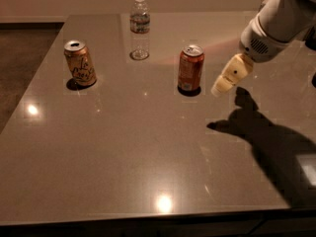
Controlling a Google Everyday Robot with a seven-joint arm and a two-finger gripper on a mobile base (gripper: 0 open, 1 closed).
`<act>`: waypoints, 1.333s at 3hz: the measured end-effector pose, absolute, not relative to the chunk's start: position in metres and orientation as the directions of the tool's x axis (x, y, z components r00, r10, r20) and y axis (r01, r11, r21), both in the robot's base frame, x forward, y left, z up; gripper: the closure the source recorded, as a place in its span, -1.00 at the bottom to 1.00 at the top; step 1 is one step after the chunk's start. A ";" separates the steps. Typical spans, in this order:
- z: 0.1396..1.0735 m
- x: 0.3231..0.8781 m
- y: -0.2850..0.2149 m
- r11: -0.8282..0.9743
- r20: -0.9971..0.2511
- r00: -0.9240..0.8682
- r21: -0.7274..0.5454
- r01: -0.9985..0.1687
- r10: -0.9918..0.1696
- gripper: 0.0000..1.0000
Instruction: Pick coke can
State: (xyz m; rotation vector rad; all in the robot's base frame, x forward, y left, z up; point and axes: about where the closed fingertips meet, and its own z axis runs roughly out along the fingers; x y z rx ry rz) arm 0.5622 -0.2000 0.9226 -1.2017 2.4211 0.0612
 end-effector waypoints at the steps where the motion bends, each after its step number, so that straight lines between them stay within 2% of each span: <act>1: 0.917 0.588 -0.184 0.662 -0.492 -0.525 -0.150 -0.734 -0.694 -1.00; 3: 0.919 0.639 -0.136 0.654 -0.628 -0.455 -0.115 -0.747 -0.631 -1.00; 4: 0.919 0.644 -0.115 0.631 -0.650 -0.432 -0.094 -0.770 -0.625 -1.00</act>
Offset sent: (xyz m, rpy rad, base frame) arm 0.0891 0.0626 -0.0068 0.2450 -0.1649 -0.0239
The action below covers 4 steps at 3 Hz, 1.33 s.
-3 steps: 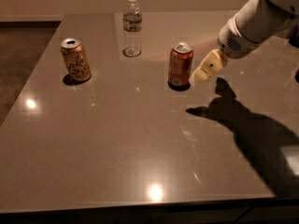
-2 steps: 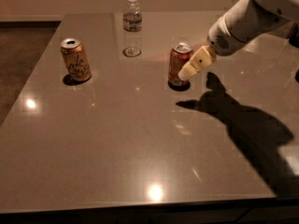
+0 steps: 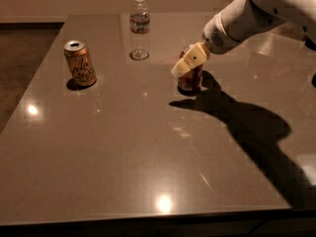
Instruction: Pick coke can
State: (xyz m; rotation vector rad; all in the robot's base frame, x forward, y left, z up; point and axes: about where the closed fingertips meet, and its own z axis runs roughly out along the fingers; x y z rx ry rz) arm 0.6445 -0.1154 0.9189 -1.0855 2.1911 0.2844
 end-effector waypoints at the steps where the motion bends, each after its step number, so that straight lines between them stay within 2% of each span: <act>1: 0.920 0.641 -0.102 0.612 -0.654 -0.424 -0.075 -0.788 -0.626 -0.63; 2: 0.934 0.636 -0.092 0.585 -0.662 -0.404 -0.064 -0.809 -0.631 -0.04; 4: 0.986 0.632 -0.084 0.538 -0.664 -0.334 -0.122 -0.834 -0.669 0.89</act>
Offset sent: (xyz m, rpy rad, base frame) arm -0.0128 0.0264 0.0235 0.0489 0.0228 0.0770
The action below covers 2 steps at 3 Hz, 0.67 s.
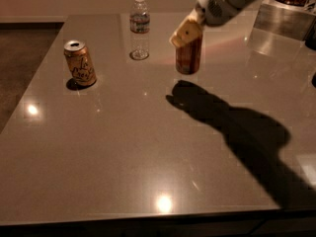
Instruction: Pick coke can
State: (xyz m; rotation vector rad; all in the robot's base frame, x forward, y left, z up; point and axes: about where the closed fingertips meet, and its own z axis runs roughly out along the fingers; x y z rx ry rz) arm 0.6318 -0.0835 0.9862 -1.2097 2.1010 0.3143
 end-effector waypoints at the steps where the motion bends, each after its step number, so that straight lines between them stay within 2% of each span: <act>1: 1.013 0.629 -0.080 0.514 -0.660 -0.298 -0.157 -0.843 -0.690 1.00; 2: 1.013 0.629 -0.080 0.514 -0.660 -0.298 -0.157 -0.843 -0.690 1.00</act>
Offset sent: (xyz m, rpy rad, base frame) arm -0.0019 0.0029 0.0227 -0.0170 -0.0245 0.0211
